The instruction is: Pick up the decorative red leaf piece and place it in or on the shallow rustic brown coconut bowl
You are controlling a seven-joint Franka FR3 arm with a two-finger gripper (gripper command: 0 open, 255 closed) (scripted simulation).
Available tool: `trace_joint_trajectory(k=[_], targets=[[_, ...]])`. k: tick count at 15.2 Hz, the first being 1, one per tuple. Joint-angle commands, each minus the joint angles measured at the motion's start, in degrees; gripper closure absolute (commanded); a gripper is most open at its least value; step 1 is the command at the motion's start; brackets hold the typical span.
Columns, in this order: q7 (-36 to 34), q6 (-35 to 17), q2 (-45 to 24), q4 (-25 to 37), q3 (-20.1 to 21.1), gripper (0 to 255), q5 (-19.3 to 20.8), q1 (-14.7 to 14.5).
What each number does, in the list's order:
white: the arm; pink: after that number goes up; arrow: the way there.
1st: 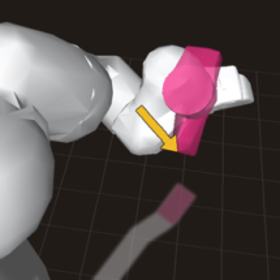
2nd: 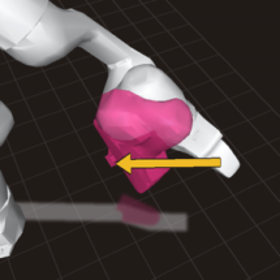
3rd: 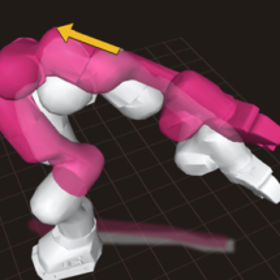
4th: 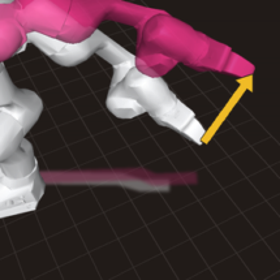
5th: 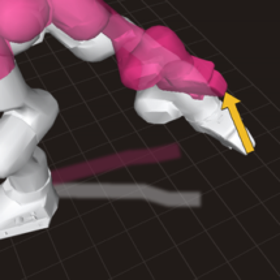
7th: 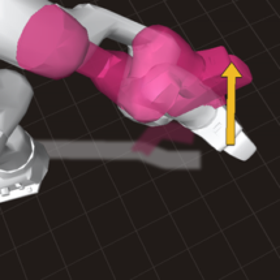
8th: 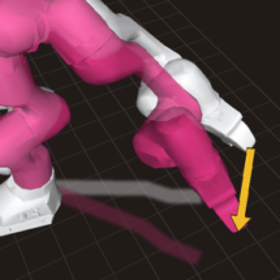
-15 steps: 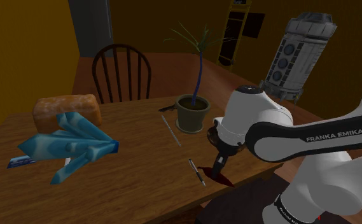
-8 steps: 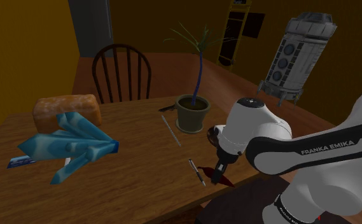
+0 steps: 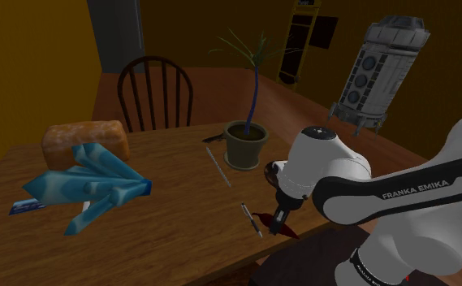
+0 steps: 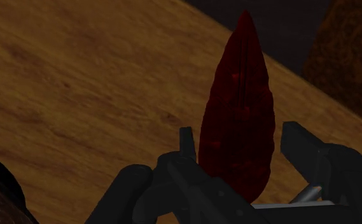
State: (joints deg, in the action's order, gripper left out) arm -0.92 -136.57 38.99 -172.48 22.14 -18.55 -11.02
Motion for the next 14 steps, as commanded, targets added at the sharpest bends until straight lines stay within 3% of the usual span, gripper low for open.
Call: trace_joint_trajectory(k=[1, 9, 14], targets=[[0.00, -0.01, -0.01, 0.00, 0.00, 255, 0.00, 0.00], [0.00, 0.00, 0.00, 0.00, 0.01, 255, -0.01, 0.00], [-0.08, 6.17, 4.27, 1.96, -1.15, 255, 1.08, 0.18]])
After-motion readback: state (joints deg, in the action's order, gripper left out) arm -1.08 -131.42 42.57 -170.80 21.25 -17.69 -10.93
